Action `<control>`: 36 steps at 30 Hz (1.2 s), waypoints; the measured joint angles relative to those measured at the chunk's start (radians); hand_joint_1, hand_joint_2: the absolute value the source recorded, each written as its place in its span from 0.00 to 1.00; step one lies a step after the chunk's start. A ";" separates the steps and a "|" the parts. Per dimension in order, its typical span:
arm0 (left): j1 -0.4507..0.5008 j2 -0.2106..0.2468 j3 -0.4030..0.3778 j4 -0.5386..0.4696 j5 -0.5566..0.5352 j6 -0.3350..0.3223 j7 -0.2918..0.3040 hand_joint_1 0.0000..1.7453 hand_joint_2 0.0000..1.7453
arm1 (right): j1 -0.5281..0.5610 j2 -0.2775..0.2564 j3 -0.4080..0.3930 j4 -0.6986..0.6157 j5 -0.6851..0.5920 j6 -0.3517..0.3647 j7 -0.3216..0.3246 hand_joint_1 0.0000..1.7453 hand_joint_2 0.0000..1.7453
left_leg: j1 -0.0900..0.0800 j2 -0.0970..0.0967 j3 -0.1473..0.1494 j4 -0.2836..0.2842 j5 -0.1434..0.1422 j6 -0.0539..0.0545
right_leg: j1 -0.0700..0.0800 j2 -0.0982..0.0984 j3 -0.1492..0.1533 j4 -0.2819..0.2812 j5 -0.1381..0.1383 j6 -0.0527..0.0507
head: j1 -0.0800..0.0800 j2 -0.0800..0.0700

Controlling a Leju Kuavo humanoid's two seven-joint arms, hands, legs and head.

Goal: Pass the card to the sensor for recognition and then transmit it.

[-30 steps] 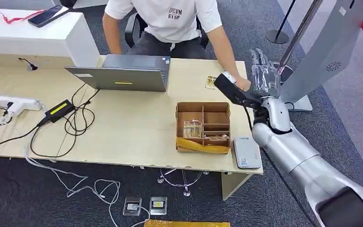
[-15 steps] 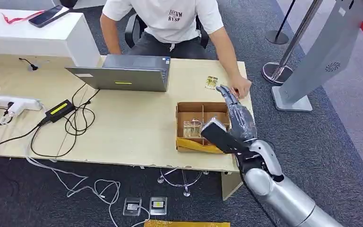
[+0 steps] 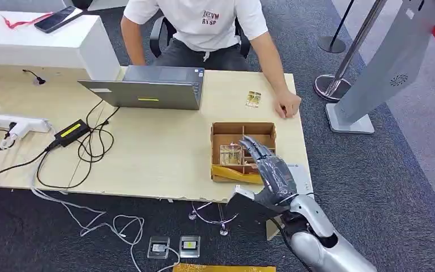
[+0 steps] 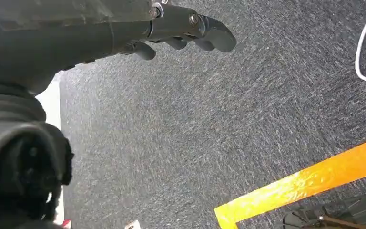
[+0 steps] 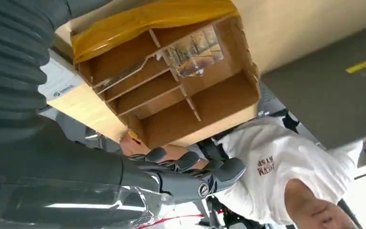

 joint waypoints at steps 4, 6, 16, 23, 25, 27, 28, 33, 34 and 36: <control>0.000 0.000 0.002 0.000 -0.001 -0.001 0.003 0.00 0.00 | 0.007 0.000 0.011 0.004 0.112 0.037 0.087 0.00 1.00 | 0.000 0.000 0.000 0.000 0.000 0.000 | 0.000 0.000 0.000 0.000 0.000 0.000 | 0.000 0.000; 0.000 0.000 0.002 0.000 -0.001 -0.001 0.006 0.00 0.00 | 0.011 0.000 0.015 0.009 0.140 0.048 0.132 0.00 1.00 | 0.000 0.000 0.000 0.000 0.000 0.000 | 0.000 0.000 0.000 0.000 0.000 0.000 | 0.000 0.000; -0.002 0.000 0.004 0.000 -0.010 -0.004 0.021 0.00 0.00 | 0.020 -0.007 0.026 0.047 0.238 0.069 0.257 0.00 1.00 | 0.000 0.000 0.000 0.000 0.000 0.000 | 0.000 0.000 0.000 0.000 0.000 0.000 | 0.000 0.000; -0.004 0.000 0.004 0.000 -0.012 -0.005 0.024 0.00 0.00 | 0.019 -0.007 0.026 0.057 0.250 0.065 0.266 0.00 1.00 | 0.000 0.000 0.000 0.000 0.000 0.000 | 0.000 0.000 0.000 0.000 0.000 0.000 | 0.000 0.000; -0.007 0.000 0.005 -0.001 -0.015 -0.009 0.027 0.00 0.00 | 0.015 -0.008 0.024 0.094 0.256 0.049 0.269 0.00 1.00 | 0.000 0.000 0.000 0.000 0.000 0.000 | 0.000 0.000 0.000 0.000 0.000 0.000 | 0.000 0.000; -0.007 0.000 0.005 -0.001 -0.014 -0.008 0.027 0.00 0.00 | -0.005 -0.006 0.021 0.137 0.258 0.027 0.270 0.00 1.00 | 0.000 0.000 0.000 0.000 0.000 0.000 | 0.000 0.000 0.000 0.000 0.000 0.000 | 0.000 0.000; -0.007 0.000 0.005 -0.001 -0.014 -0.008 0.027 0.00 0.00 | -0.010 -0.006 0.021 0.148 0.256 0.025 0.270 0.00 1.00 | 0.000 0.000 0.000 0.000 0.000 0.000 | 0.000 0.000 0.000 0.000 0.000 0.000 | 0.000 0.000; -0.007 0.000 0.006 -0.001 -0.015 -0.008 0.027 0.00 0.00 | -0.026 0.000 0.021 0.190 0.266 -0.009 0.267 0.00 1.00 | 0.000 0.000 0.000 0.000 0.000 0.000 | 0.000 0.000 0.000 0.000 0.000 0.000 | 0.000 0.000; -0.007 0.000 0.007 -0.001 -0.015 -0.009 0.027 0.00 0.00 | -0.030 0.003 0.021 0.196 0.272 -0.015 0.267 0.00 1.00 | 0.000 0.000 0.000 0.000 0.000 0.000 | 0.000 0.000 0.000 0.000 0.000 0.000 | 0.000 0.000; -0.007 -0.001 0.008 -0.001 -0.015 -0.008 0.027 0.00 0.00 | -0.037 0.008 0.021 0.206 0.282 -0.024 0.267 0.00 1.00 | 0.000 0.000 0.000 0.000 0.000 0.000 | 0.000 0.000 0.000 0.000 0.000 0.000 | 0.000 0.000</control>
